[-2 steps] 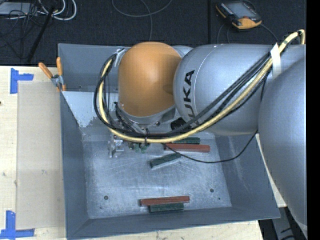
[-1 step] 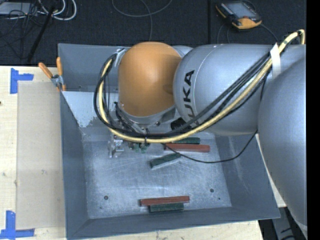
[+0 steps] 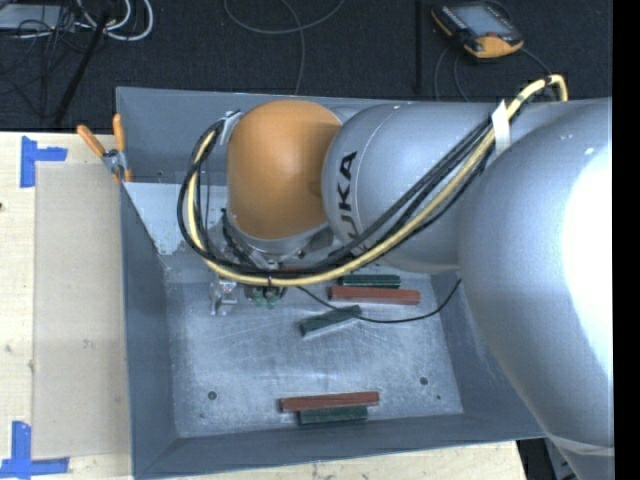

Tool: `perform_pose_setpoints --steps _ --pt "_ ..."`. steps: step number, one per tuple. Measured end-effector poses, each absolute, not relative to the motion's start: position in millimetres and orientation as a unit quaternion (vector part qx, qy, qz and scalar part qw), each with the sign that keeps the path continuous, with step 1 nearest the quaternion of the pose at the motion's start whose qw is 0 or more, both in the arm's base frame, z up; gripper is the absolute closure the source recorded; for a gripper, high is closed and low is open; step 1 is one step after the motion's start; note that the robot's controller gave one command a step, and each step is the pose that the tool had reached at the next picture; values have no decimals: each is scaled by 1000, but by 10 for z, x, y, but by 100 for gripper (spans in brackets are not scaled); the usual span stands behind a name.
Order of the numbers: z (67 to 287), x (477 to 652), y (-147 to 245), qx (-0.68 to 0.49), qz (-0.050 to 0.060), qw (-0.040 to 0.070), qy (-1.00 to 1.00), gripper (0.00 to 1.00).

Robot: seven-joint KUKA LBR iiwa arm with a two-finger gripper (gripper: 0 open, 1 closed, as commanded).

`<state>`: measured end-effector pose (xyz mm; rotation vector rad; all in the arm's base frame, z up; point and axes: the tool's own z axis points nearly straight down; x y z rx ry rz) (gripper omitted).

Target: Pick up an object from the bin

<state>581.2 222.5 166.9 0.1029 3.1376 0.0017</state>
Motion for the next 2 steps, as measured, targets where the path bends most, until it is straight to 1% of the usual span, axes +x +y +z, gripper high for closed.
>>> perform_pose_setpoints --steps 1,2 --pt "1485 5826 2231 45 -1 -3 999 100" --pt "1519 5820 1786 87 0 -1 996 100"
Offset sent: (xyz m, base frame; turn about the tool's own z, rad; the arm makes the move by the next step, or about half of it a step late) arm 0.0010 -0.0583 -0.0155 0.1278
